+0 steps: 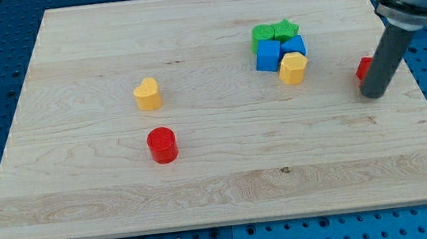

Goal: Move your arm right to the red star

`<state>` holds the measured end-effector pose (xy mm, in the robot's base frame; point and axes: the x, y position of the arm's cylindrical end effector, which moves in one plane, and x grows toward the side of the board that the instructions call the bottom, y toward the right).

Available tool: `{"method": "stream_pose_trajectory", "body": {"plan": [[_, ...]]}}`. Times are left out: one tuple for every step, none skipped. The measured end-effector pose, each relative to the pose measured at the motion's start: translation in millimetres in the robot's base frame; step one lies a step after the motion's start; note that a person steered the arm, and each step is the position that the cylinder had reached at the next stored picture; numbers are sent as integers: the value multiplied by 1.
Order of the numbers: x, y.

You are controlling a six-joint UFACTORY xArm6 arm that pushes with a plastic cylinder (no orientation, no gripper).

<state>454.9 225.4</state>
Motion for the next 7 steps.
{"method": "stream_pose_trajectory", "body": {"plan": [[-14, 2], [2, 32], [13, 51], [5, 62], [-22, 66], [-23, 66], [-21, 68]]}}
